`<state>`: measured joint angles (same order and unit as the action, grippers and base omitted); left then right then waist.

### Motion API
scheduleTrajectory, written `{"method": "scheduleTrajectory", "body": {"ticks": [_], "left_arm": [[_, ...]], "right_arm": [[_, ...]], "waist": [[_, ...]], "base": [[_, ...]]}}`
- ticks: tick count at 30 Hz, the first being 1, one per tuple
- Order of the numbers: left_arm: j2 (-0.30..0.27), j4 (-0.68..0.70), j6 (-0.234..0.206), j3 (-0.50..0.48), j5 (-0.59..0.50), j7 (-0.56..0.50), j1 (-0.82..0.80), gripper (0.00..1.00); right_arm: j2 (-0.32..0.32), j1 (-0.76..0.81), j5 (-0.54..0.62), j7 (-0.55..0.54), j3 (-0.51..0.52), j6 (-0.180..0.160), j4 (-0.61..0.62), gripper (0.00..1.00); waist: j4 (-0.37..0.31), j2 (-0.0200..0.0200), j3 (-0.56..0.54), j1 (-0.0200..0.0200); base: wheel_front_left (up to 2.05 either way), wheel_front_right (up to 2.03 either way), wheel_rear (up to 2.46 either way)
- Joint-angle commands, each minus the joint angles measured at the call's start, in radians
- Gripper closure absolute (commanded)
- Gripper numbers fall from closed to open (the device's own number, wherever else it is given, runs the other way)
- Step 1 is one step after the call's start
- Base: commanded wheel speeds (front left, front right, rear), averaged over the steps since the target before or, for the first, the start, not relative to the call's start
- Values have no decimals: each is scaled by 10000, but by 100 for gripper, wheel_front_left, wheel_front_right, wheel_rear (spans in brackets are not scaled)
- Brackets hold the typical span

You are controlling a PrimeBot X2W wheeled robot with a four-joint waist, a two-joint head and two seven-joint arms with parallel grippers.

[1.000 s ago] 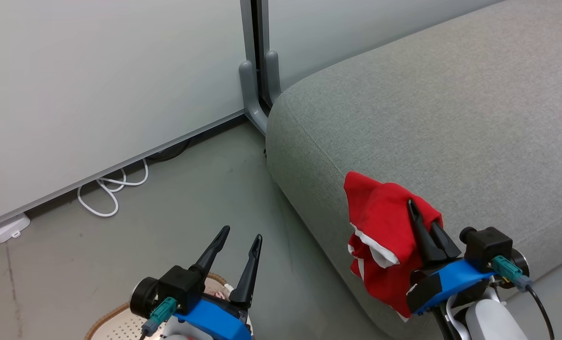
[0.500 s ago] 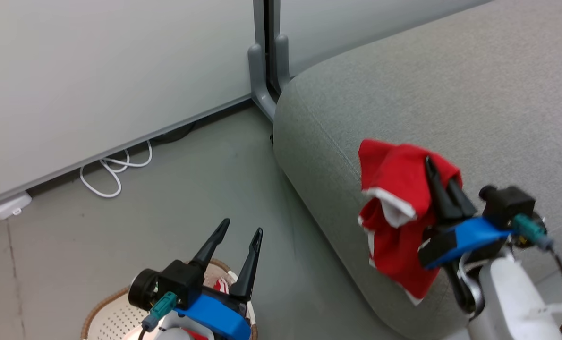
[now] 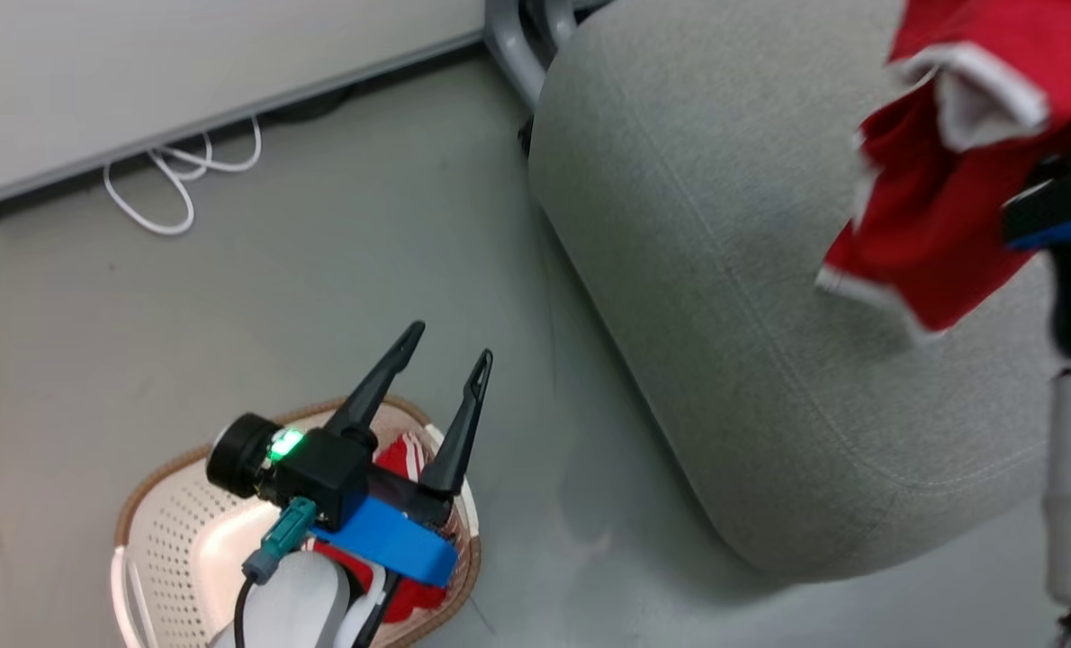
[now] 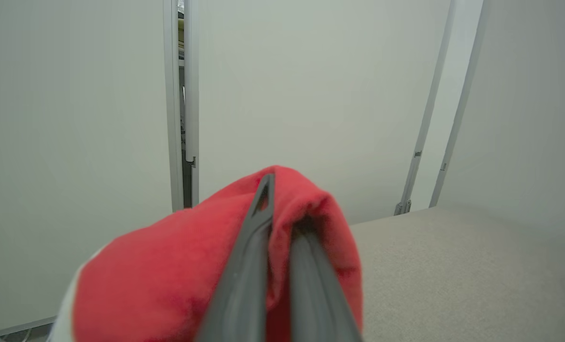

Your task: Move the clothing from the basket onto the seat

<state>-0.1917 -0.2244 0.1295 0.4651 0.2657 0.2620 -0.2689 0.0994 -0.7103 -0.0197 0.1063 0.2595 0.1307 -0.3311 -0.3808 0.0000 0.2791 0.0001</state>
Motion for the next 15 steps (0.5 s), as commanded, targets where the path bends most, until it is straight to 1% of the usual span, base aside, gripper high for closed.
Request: {"method": "scheduleTrajectory", "body": {"ticks": [1, 2, 3, 9, 11, 15], "left_arm": [[-130, 205, 11, 9, -134, 46, -333, 0], [-200, 315, 11, 38, -175, 46, -406, 0], [-342, 496, 11, 110, -222, 41, -572, 0], [-799, 1070, 11, 130, -373, 38, -1198, 0], [-914, 1297, 11, 31, -449, 37, -1349, 0], [-1061, 1597, 11, -157, -647, 38, -1450, 0]], "right_arm": [[219, -506, -65, 15, 343, 1, 13, 100], [379, -681, -86, -21, 548, 1, -48, 100], [822, -1048, 14, -11, 959, 1, -85, 100], [1681, -1734, 260, 242, 1952, 1, -144, 100], [1898, -1793, 333, 333, 2048, 1, -338, 100], [2301, -1777, 543, 585, 1973, -1, -1208, 100]], "waist": [[289, 0, 836, -1], [348, 0, 1051, -1], [474, 0, 1516, -1], [826, 0, 2922, -1], [909, 0, 3315, -1], [1028, 0, 3832, -1]], "base": [[0, 0, 0], [0, 0, 0], [0, 0, 0], [0, 0, 0], [0, 0, 0], [0, 0, 0]]}}
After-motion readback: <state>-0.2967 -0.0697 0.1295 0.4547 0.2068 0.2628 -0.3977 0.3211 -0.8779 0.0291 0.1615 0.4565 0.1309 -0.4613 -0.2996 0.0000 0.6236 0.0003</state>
